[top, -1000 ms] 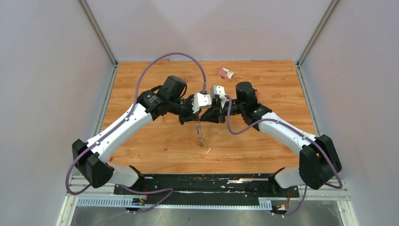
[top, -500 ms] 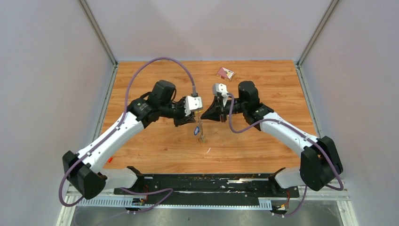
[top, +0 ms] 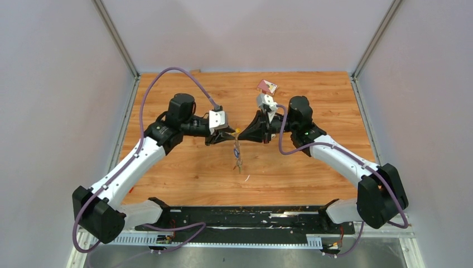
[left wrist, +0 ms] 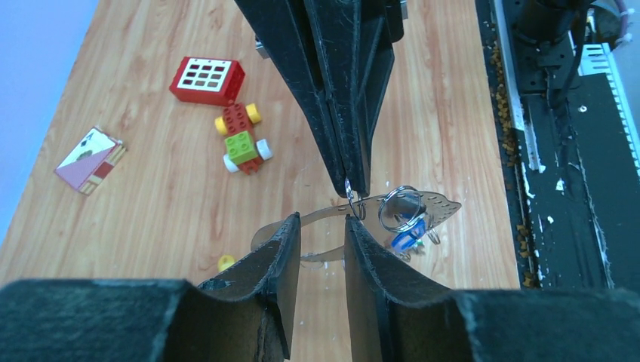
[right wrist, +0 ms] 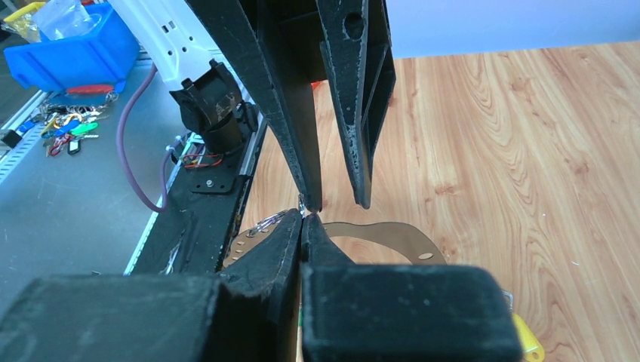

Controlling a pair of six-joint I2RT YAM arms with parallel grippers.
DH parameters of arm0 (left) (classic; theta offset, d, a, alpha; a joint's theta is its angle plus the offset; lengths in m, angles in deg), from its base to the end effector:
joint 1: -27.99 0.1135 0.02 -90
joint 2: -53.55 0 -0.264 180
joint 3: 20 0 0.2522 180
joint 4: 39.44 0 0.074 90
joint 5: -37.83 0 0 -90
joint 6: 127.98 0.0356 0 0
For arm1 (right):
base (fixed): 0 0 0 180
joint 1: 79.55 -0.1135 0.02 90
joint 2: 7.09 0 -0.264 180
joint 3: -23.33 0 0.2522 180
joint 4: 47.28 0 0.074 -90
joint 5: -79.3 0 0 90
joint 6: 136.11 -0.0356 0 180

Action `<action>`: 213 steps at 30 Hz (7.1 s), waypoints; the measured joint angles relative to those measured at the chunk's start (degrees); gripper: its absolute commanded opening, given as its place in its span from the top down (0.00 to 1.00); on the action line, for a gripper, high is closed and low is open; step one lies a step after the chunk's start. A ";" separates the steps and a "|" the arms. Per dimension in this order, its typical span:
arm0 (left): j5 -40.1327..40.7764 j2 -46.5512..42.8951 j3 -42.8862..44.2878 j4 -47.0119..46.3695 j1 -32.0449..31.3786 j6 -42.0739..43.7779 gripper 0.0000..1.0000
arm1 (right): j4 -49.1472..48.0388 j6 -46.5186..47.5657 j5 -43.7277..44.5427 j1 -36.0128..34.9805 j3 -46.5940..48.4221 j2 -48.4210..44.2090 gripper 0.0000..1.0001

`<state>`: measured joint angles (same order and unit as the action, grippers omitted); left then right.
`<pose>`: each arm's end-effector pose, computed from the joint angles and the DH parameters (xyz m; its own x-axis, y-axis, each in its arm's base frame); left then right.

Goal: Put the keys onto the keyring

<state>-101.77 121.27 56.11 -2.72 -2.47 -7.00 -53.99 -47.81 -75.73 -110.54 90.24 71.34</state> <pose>0.2059 -0.1526 0.3485 0.1158 0.3189 -0.9407 0.9876 0.0638 0.1433 0.2430 0.1836 0.3143 -0.1013 -0.0462 -0.9938 -0.9892 -0.1019 0.1055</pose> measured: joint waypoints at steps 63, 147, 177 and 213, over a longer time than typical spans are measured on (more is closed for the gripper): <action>-4.46 -0.74 -6.75 -11.72 0.39 -8.02 1.00 | 0.09 0.20 1.18 0.33 -0.85 0.07 0.96; 2.32 -2.95 -3.82 -0.15 -0.31 -0.31 0.64 | 0.46 2.47 3.93 -1.44 0.09 0.68 1.00; 0.76 -1.42 -3.82 -4.87 -0.15 -3.74 1.00 | 0.00 1.77 2.93 -1.05 0.09 1.09 1.00; 25.94 -1.03 3.52 16.46 -4.81 -5.62 1.00 | 30.69 23.32 27.58 5.09 6.91 3.80 0.45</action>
<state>-75.83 120.25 59.63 13.74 -7.28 -12.61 -23.30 -24.49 -48.15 -105.44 97.15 75.14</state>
